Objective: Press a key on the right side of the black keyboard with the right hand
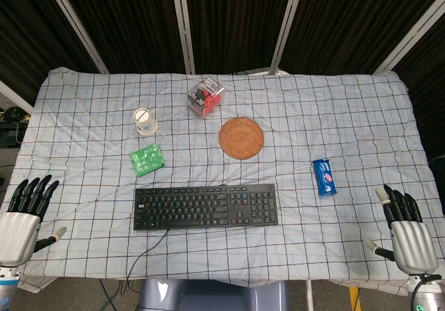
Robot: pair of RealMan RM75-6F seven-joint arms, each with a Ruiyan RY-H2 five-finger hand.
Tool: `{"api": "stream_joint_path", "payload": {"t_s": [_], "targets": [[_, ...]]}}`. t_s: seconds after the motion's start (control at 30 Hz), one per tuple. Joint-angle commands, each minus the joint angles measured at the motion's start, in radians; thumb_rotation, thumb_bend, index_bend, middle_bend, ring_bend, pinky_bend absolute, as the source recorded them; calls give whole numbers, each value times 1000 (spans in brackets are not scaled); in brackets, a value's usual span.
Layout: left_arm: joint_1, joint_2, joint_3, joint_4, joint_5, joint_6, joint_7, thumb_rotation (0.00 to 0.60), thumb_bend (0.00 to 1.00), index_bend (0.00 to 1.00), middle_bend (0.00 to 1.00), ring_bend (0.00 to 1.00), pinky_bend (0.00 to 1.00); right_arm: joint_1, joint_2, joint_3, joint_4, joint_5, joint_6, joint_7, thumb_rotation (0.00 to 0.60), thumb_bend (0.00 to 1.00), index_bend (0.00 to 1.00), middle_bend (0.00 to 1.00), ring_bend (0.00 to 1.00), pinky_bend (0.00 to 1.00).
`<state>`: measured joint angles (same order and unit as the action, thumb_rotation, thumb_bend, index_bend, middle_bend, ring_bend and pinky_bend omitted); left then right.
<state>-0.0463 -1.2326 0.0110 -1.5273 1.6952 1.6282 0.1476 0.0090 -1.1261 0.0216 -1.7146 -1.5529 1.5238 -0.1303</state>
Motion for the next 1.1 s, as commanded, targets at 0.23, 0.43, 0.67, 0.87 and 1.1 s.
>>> {"api": "stream_joint_path", "payload": {"t_s": [0.23,0.43,0.67,0.87,1.1], "targets": [[0,0,0,0,1,2,1,600,77,0,0,0,0,1,0,-1,0,-2,0,3,600,123,0,0,0,0],[3,-1,0,0,-3,2,1,600,77,0,0,0,0,4,-2,-3,5,-15,0,-3,600,123,0,0,0,0],[4,0,-1,0,-6,2,-2,600,76,0,0,0,0,6,0,-6,3,-14,-8,3,600,123,0,0,0,0],[8,2,0,-3,-7,8,-2,600,76,0,0,0,0,21,6,-15,-6,-17,-44,19,600,123,0,62,46,38],[13,6,-9,-4,-24,16,-16,600,76,0,0,0,0,67,5,22,-67,-16,-75,60,600,126,0,657,640,592]]}}
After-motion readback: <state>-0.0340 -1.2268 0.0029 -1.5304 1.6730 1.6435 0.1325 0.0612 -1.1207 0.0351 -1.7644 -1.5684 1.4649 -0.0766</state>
